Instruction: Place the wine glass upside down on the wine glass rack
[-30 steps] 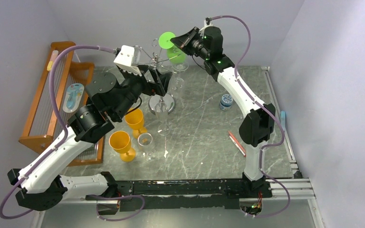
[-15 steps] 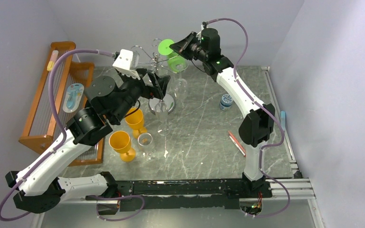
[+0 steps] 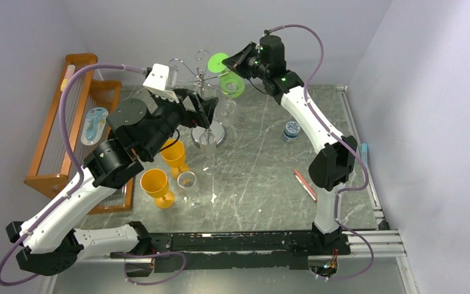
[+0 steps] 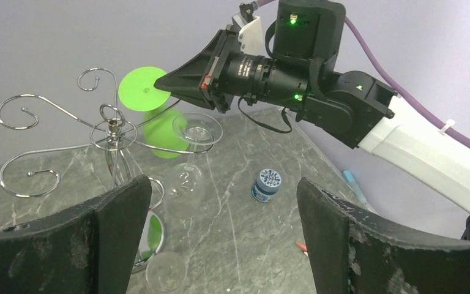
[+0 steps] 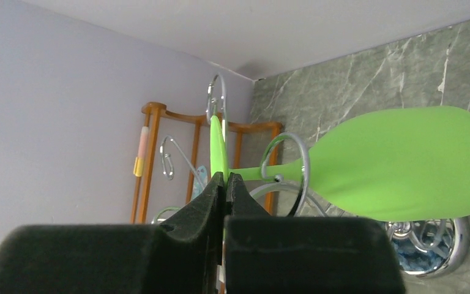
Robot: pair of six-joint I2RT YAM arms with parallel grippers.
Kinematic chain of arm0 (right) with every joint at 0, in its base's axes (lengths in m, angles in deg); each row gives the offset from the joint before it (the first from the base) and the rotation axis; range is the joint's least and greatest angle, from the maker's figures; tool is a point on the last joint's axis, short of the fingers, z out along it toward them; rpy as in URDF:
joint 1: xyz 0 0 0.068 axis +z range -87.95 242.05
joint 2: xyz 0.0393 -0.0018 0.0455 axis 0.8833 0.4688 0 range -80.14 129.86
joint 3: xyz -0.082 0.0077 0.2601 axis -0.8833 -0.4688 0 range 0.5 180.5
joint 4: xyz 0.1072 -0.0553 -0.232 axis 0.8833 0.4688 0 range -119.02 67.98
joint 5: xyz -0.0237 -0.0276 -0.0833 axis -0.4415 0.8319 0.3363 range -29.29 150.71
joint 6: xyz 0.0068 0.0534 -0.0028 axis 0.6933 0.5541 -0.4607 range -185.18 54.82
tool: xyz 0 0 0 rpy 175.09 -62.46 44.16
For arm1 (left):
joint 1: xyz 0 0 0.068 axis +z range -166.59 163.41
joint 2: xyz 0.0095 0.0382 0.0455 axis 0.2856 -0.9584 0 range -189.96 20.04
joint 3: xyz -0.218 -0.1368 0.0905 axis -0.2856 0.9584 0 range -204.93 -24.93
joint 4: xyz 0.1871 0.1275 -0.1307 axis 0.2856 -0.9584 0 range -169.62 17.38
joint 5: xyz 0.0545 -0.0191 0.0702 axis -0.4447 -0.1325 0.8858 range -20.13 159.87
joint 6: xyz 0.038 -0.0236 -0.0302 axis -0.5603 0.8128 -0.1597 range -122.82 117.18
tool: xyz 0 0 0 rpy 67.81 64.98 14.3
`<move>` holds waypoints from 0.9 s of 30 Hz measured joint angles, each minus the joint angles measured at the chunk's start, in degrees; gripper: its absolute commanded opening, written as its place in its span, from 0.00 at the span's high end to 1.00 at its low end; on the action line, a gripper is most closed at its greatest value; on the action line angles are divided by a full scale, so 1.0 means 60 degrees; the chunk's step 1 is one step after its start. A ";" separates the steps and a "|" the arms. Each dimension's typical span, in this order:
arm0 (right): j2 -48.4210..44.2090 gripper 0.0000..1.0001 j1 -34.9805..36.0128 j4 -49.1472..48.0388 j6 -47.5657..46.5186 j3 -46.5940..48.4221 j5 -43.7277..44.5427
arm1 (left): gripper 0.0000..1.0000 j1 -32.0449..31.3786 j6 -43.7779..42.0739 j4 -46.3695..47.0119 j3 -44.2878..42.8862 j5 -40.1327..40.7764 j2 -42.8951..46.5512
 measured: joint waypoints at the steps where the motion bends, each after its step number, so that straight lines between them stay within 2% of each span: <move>1: -0.0062 1.00 0.0000 0.0044 -0.0004 0.0000 0.0047 | 0.08 0.0000 0.0040 0.0011 0.0015 0.0000 0.0026; 11: -0.0871 1.00 0.0025 0.0401 -0.0007 -0.0157 0.0514 | 0.09 0.0000 0.0288 0.0007 0.0106 0.0011 0.0182; 27: -0.0889 1.00 -0.0047 0.0346 -0.0474 -0.0197 0.1144 | 0.10 0.0000 0.0390 0.0007 0.0142 0.0055 0.0178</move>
